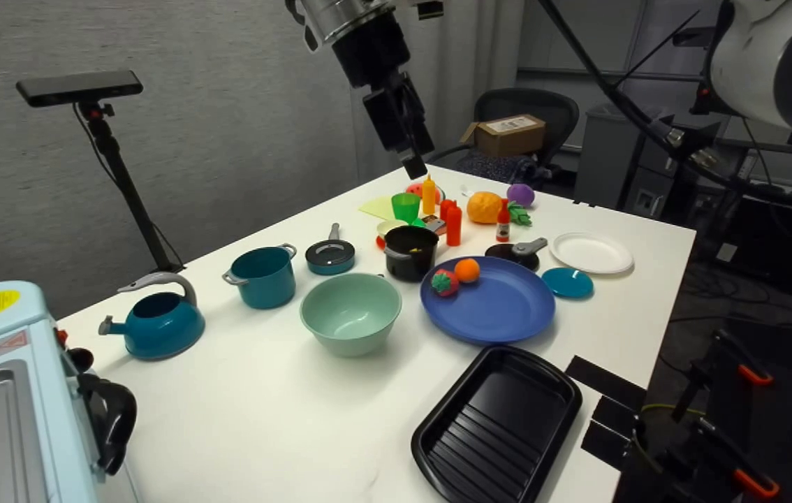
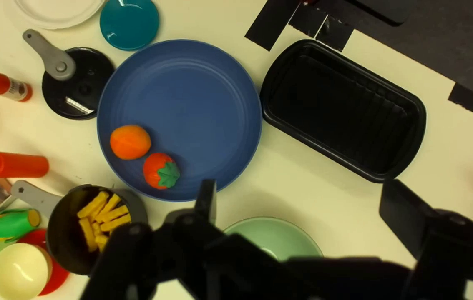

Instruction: Pour the contents in the green bowl into the small pot

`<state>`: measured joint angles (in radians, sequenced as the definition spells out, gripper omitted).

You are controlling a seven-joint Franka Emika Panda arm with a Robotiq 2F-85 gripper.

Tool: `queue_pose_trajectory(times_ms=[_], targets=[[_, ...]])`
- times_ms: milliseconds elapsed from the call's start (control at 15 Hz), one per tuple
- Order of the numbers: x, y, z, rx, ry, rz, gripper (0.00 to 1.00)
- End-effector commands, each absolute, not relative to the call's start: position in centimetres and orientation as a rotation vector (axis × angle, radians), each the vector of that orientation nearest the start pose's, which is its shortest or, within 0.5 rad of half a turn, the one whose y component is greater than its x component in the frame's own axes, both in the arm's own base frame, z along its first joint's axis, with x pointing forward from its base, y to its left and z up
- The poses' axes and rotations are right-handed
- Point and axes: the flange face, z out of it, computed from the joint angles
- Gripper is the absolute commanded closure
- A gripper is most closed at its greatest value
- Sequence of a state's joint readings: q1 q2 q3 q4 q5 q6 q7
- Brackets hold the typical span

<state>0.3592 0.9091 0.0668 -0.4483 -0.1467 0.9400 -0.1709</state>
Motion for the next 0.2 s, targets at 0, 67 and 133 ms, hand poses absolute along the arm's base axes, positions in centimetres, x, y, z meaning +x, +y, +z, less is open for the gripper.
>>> queue_pose_trajectory(times_ms=[0, 67, 133], targets=[[64.43, 23.7, 50.45, -3.12, -0.704, 0.68, 0.0], [64.99, 24.11, 49.75, -3.114, -0.773, 0.647, 0.0], [65.0, 24.12, 49.78, -3.117, -0.765, 0.643, 0.0]])
